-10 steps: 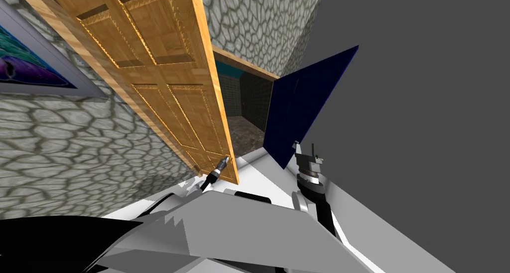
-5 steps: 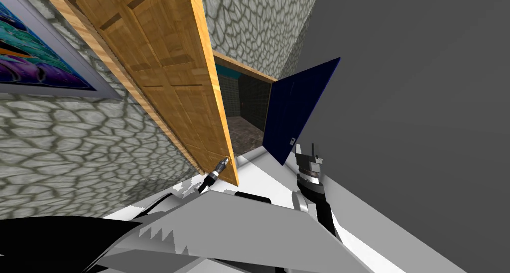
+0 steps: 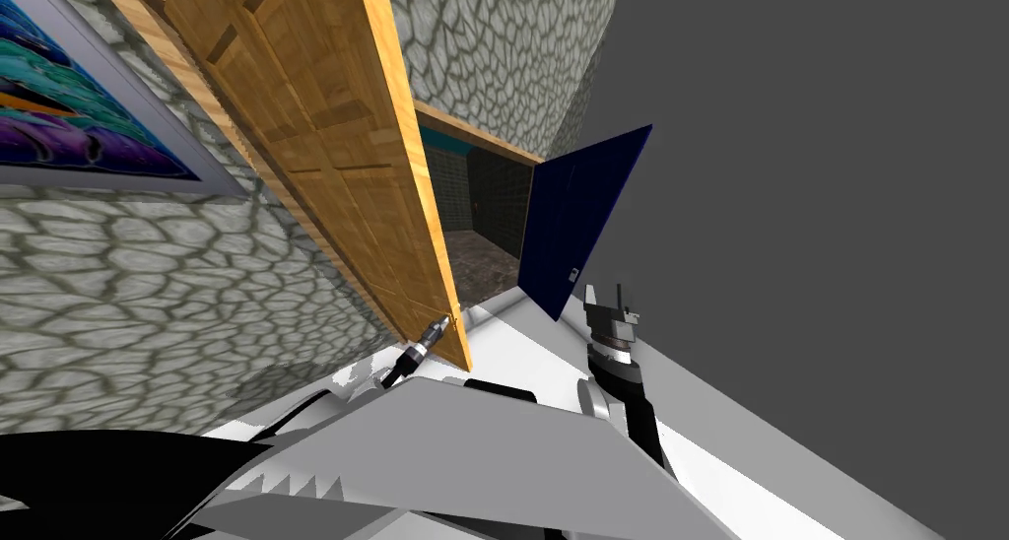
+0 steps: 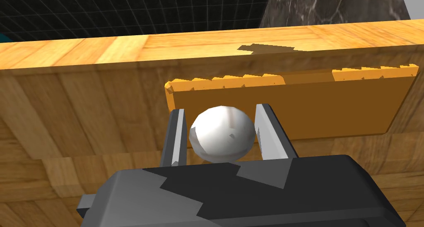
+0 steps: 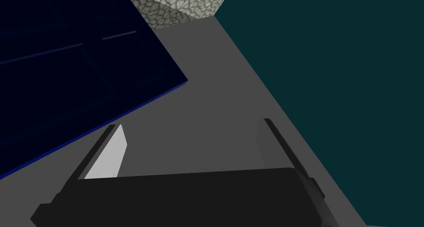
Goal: Pull the door open
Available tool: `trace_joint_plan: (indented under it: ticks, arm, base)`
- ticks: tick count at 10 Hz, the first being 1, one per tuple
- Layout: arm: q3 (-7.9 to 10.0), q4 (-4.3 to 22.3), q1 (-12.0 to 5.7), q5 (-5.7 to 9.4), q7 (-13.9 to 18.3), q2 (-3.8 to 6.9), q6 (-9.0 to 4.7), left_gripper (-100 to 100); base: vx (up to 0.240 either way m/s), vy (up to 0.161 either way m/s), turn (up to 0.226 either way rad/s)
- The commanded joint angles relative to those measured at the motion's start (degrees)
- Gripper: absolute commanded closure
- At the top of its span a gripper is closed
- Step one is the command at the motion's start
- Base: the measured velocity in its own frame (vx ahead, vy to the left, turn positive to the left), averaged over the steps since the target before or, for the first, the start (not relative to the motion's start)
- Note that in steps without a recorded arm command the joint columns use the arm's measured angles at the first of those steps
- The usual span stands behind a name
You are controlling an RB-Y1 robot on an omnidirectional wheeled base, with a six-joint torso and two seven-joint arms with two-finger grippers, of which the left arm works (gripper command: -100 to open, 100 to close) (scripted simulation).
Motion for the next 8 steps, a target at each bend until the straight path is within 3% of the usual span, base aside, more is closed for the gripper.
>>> trace_joint_plan:
  ticks: [1, 4, 6, 7, 8]
  arm:
    - [-0.55, -0.9, 1.84, -0.33, 1.2, 1.6, -2.13, 100]
    - [-0.55, -0.9, 1.84, -0.33, 1.2, 1.6, -2.13, 100]
    - [-1.28, -0.8, 3.23, -0.78, 2.2, 2.84, -4.61, 100]
    - [-1.39, -0.8, 3.43, -0.85, 2.4, 3.02, -4.99, 100]
    - [-1.48, -1.6, 3.25, -0.91, 2.2, 2.58, -4.09, 100]
  base:
    - [-0.149, 0.08, -0.155]
    - [-0.059, 0.026, -0.009]
    - [-0.077, 0.049, -0.107]
    - [-0.129, 0.074, -0.07]
    - [-0.054, 0.023, -0.026]
